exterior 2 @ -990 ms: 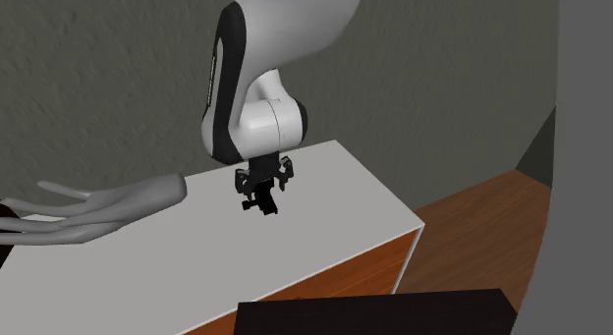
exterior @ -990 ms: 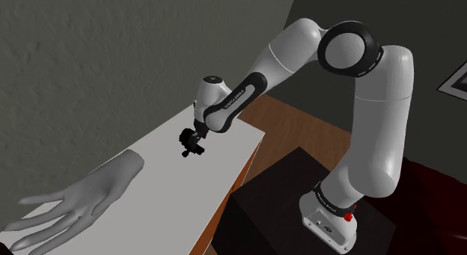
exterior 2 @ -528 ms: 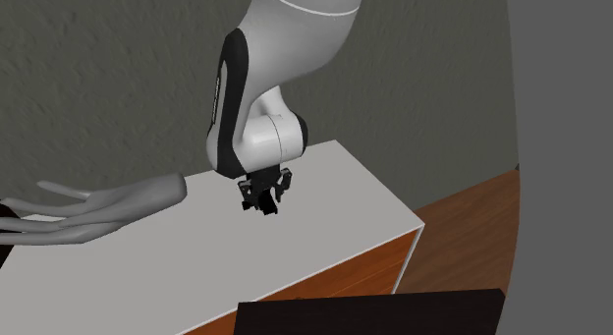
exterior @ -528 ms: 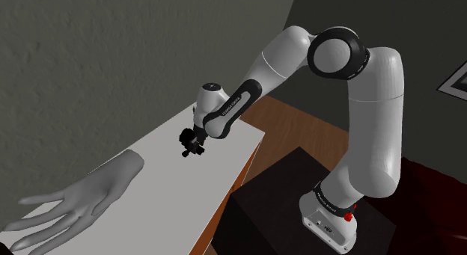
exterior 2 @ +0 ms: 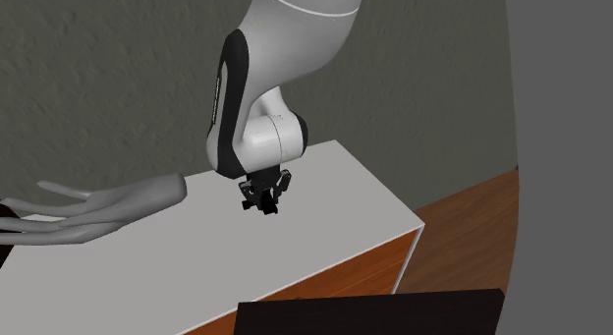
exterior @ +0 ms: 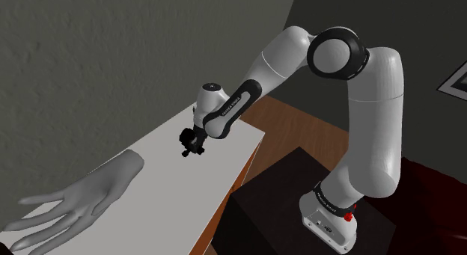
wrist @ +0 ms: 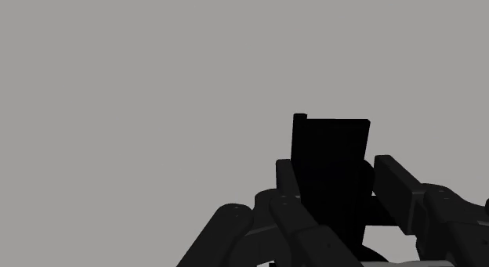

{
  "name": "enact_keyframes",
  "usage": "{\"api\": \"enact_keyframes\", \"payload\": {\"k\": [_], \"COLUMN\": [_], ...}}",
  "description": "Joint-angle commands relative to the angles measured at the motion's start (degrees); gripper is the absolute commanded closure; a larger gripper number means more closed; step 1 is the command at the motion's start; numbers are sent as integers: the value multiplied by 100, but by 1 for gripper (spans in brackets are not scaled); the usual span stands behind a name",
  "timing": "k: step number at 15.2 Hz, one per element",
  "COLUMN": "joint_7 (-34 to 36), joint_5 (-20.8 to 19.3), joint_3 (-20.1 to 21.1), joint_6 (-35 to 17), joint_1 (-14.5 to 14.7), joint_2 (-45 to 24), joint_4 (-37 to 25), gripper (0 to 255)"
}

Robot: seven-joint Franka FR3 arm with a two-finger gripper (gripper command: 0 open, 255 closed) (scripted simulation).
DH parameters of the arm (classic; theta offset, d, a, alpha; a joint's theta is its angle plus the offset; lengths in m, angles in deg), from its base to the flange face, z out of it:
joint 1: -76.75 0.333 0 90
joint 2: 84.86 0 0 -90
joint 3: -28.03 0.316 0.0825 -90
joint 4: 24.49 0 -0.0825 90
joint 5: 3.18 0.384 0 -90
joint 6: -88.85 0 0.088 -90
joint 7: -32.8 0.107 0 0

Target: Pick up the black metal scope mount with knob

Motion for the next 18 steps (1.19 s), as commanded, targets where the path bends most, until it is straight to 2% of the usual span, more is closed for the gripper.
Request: {"api": "enact_keyframes", "payload": {"k": [1, 18], "joint_7": [11, -149], "joint_5": [0, 261], "joint_3": [-2, 253], "joint_6": [7, 867], "joint_1": [9, -191], "joint_2": [-3, 1074], "joint_4": [-11, 203], "gripper": [255, 255]}}
